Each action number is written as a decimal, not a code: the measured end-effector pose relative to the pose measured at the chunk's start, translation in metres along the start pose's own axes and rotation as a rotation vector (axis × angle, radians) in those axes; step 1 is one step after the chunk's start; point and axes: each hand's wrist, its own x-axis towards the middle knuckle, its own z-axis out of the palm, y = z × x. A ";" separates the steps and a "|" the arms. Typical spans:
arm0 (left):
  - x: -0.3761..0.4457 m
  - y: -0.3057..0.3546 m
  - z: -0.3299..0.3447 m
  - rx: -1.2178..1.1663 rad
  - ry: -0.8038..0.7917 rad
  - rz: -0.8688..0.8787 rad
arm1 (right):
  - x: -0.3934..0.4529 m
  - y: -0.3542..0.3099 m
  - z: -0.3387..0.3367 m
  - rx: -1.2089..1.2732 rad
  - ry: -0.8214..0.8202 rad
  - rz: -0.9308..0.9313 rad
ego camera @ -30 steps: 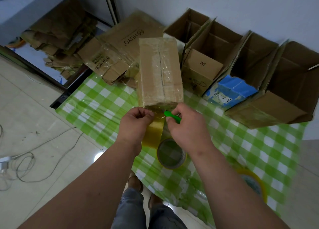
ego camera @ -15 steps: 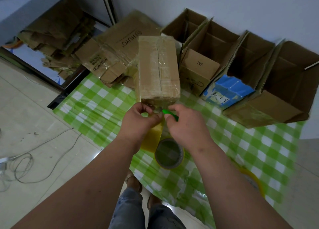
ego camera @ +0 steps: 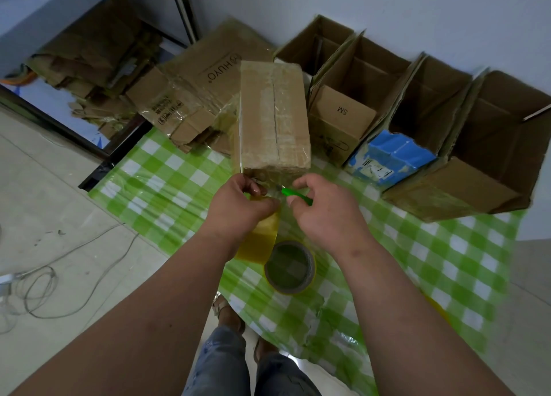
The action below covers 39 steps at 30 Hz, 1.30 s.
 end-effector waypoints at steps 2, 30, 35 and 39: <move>0.001 0.001 -0.001 0.041 0.015 0.004 | 0.000 0.000 0.000 -0.011 -0.007 -0.017; -0.004 -0.001 -0.019 -0.355 -0.078 -0.213 | -0.012 0.015 0.031 0.613 -0.217 0.300; -0.005 -0.001 -0.029 -0.332 -0.044 -0.130 | -0.023 0.000 0.047 0.821 -0.441 0.194; -0.008 -0.003 -0.033 -0.210 0.047 -0.038 | -0.026 -0.006 0.051 0.760 -0.403 0.131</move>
